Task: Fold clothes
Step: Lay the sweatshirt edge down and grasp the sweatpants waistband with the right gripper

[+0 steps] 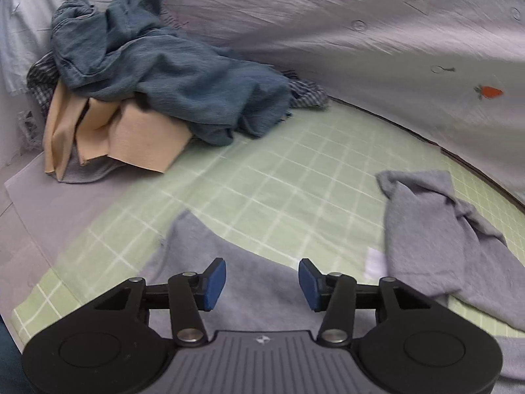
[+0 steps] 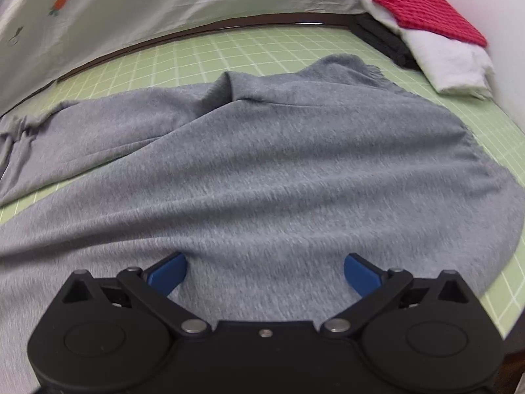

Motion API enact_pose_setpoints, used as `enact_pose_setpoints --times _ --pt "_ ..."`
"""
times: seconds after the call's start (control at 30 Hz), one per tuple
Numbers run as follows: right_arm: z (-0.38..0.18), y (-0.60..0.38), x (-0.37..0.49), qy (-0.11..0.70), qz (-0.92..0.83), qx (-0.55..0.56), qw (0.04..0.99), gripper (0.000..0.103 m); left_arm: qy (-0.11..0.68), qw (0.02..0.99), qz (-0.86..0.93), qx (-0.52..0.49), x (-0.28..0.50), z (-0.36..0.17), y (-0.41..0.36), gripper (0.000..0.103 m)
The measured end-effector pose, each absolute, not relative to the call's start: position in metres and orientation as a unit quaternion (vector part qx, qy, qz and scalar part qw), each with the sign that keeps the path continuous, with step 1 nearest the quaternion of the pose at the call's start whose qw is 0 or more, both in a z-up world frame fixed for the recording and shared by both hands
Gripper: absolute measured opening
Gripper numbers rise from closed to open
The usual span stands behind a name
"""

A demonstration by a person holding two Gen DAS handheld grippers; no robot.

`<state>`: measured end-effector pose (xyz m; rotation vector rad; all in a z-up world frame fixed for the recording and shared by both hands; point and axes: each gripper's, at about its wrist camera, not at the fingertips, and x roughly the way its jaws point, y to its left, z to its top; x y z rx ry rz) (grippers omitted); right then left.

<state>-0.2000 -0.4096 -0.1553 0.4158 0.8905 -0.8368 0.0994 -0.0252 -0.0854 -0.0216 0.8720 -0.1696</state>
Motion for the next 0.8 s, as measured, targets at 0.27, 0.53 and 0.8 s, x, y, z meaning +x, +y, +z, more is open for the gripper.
enact_pose_setpoints --times 0.27,0.53,0.8 --pt "-0.133 -0.44 -0.228 0.425 -0.329 0.12 0.834 0.103 0.45 0.885 -0.123 0.006 0.031 -0.096 -0.105 0.068" --pt "-0.13 -0.524 -0.266 0.387 -0.384 0.182 0.818 0.103 0.505 0.856 -0.108 0.023 0.003 -0.121 -0.164 0.074" --pt "-0.114 -0.599 -0.268 0.327 -0.351 0.202 0.854 0.103 0.529 0.847 -0.049 0.011 0.01 -0.144 -0.189 0.083"
